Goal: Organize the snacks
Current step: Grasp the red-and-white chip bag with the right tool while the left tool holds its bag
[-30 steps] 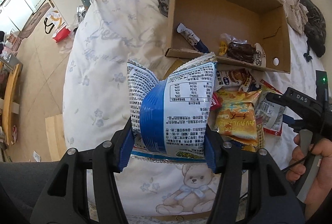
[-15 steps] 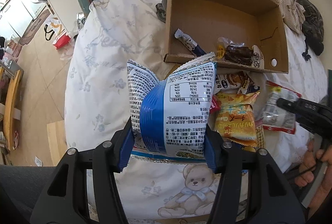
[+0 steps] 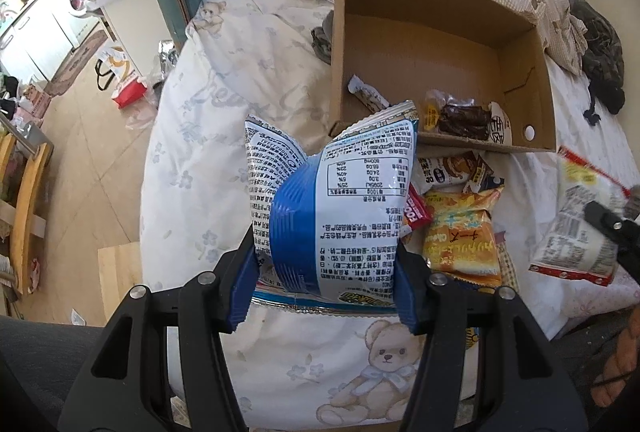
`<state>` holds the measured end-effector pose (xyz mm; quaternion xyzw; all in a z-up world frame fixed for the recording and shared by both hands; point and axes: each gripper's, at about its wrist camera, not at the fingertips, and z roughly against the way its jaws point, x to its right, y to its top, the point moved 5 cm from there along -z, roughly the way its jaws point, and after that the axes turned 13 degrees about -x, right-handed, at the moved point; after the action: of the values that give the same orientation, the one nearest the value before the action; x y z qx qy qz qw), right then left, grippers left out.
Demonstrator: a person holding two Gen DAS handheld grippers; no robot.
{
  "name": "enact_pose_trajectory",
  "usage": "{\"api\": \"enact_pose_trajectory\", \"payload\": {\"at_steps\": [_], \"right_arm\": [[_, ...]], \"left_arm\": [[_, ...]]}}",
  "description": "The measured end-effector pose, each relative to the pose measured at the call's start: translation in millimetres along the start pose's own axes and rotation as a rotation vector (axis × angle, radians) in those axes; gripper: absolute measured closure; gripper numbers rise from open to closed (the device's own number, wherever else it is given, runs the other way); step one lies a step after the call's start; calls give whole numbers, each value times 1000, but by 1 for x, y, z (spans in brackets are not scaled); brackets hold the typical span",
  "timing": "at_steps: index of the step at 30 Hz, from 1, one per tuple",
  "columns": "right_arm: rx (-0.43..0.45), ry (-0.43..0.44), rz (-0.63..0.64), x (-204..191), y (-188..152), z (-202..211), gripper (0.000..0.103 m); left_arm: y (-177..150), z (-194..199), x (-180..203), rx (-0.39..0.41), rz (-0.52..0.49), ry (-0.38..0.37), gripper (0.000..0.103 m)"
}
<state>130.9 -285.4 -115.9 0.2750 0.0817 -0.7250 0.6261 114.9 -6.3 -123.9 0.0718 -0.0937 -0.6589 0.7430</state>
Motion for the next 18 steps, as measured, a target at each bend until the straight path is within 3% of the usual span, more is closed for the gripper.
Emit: {"api": "enact_pose_trajectory", "payload": {"at_steps": [13, 18], "right_arm": [[169, 182, 134, -47, 13, 34, 75], [159, 108, 158, -52, 29, 28, 75]], "left_arm": [[11, 29, -2, 160, 10, 26, 49], [10, 22, 9, 149, -29, 23, 49]]}}
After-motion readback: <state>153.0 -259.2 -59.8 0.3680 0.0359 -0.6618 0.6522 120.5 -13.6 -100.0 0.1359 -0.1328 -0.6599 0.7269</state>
